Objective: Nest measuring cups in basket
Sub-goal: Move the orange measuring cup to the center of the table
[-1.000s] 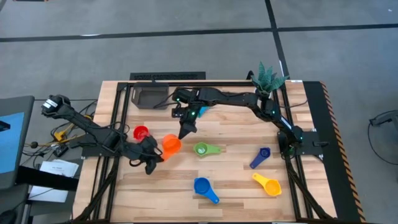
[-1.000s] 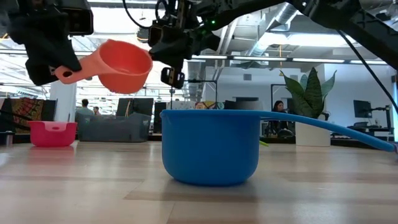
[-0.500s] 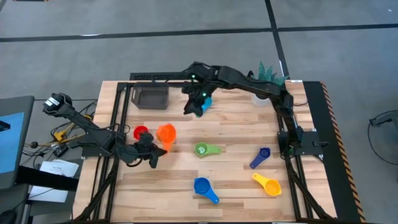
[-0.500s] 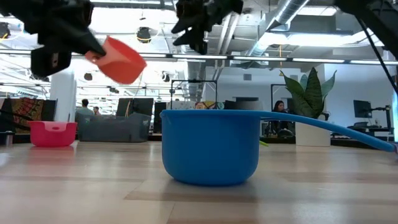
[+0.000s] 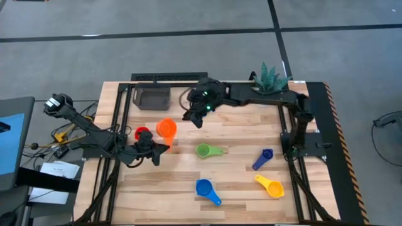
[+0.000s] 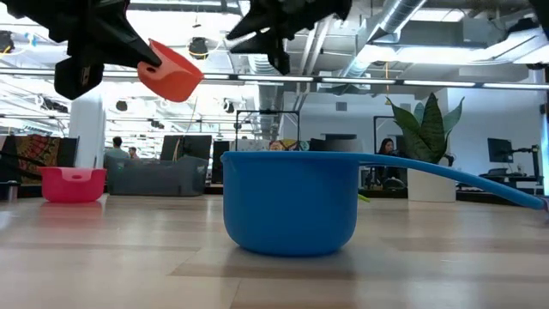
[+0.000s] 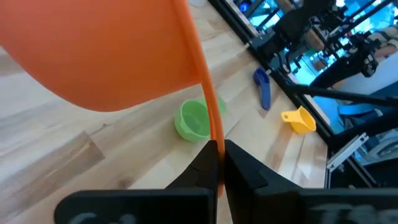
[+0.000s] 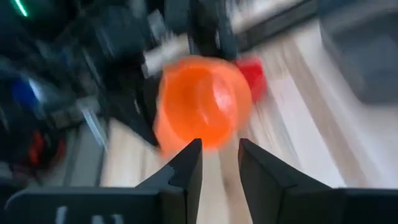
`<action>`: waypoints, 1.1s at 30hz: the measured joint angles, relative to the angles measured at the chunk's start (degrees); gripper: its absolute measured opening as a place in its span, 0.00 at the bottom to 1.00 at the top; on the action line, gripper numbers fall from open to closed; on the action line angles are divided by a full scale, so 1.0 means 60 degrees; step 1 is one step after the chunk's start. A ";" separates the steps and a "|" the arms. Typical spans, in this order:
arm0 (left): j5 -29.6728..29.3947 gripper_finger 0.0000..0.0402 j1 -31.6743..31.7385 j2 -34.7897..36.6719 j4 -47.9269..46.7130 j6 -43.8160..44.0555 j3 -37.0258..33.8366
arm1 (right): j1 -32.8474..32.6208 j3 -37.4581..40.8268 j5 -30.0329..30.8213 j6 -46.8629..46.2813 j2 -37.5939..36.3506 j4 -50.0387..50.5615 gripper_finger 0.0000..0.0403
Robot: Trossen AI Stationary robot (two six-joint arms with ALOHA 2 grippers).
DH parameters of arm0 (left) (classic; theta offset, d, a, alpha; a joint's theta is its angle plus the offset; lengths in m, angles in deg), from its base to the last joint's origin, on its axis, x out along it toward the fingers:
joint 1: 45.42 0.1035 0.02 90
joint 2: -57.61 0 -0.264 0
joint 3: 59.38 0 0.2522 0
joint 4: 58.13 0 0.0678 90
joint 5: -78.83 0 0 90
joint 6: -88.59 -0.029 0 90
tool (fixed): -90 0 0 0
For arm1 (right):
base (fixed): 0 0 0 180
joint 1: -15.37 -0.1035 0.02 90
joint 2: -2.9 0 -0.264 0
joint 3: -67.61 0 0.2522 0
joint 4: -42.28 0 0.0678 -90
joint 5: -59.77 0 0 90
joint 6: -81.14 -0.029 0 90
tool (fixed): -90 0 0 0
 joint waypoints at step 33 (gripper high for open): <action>0.0182 0.00 0.0631 -0.0007 0.0055 -0.0671 0.0004 | -0.0995 0.2053 0.2546 -0.4389 0.1726 -0.5972 0.54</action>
